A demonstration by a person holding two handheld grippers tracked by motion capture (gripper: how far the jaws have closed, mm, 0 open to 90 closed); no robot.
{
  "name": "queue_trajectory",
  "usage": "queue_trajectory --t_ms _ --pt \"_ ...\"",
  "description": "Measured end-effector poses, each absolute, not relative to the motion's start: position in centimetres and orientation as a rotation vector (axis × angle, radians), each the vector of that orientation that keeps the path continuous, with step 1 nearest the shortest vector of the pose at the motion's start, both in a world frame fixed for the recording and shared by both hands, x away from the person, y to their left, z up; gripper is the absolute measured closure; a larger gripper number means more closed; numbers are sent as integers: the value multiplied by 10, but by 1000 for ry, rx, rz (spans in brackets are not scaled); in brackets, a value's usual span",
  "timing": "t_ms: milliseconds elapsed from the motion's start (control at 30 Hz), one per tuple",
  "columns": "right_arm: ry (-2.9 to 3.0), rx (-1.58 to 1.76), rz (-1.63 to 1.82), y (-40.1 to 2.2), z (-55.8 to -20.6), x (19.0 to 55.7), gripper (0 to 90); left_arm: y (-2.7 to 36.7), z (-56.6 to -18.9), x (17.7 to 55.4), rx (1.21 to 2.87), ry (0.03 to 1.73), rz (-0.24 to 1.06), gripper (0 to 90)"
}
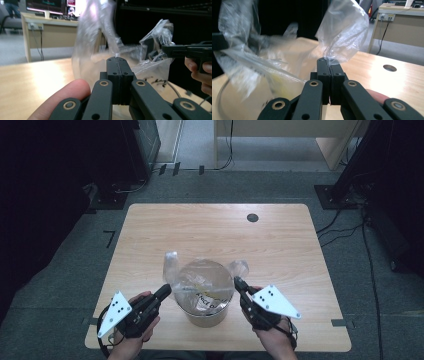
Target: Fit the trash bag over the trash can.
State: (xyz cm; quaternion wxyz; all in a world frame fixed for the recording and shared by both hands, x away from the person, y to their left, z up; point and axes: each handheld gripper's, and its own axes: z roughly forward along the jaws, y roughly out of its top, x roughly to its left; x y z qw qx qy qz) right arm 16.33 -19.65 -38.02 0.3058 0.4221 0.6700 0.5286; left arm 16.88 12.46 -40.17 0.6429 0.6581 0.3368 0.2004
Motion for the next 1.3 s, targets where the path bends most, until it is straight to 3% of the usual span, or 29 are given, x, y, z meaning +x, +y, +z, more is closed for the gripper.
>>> queue_trajectory --t_ms 367,633,1100,1133,1267,1300 --pt "1872 1148 1361 -196 -411 127 900 132 -435 138 1569 779 389 900" --pt "1906 1154 1331 -192 -423 130 900 124 -449 135 1634 793 469 900" --pt "1912 1214 1256 -198 -443 145 900 122 -461 150 1639 847 438 900" --pt "1893 1212 1268 -199 -444 144 862 120 -460 149 1635 840 451 900" --pt "1848 1175 1351 -206 -444 143 573 118 -460 149 1612 830 454 900" --pt "1841 1135 1371 -207 -442 140 444 117 -460 149 1608 831 452 900"
